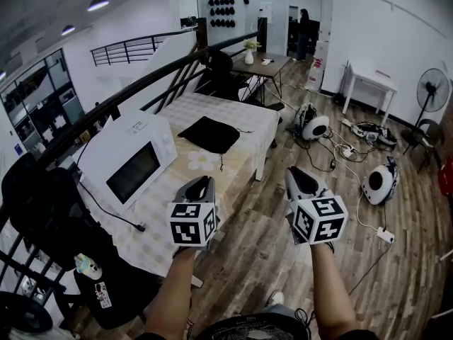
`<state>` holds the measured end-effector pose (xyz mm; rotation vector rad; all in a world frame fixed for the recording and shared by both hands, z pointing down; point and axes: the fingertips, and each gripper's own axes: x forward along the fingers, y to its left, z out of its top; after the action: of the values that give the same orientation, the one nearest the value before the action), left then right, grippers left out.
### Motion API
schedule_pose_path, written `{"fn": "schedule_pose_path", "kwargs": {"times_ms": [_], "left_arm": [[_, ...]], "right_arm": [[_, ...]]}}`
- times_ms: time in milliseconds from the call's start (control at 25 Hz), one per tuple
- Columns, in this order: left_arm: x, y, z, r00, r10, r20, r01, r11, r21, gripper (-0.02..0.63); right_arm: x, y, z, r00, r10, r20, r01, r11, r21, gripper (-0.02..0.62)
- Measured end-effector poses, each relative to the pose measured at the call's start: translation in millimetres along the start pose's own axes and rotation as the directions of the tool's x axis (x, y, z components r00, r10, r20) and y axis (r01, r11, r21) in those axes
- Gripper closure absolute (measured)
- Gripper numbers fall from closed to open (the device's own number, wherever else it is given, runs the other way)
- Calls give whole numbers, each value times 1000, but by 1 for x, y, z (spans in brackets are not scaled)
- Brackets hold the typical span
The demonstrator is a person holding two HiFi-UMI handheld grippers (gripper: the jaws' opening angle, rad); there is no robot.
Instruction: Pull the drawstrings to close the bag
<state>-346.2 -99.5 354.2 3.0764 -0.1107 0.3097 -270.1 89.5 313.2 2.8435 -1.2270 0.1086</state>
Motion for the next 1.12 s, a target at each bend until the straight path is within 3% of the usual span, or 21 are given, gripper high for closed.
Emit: {"fn": "schedule_pose_path", "kwargs": {"times_ms": [360,720,1120], "left_arm": [[43,-6,3,1000,6,-10,-6,1000,-4,526],[128,-24,21,999,47,-14,-47,999,-1,472],[209,-36,37,988,148,-32,-149,989,-15,423]], "right_arm": [[28,-37,-5,1000,1,1,-1,1000,9,571],[85,-116,-8,999,39,-6,-39,999,18,526],[150,-197,-7,992,122,-32,-122,992,20,460]]}}
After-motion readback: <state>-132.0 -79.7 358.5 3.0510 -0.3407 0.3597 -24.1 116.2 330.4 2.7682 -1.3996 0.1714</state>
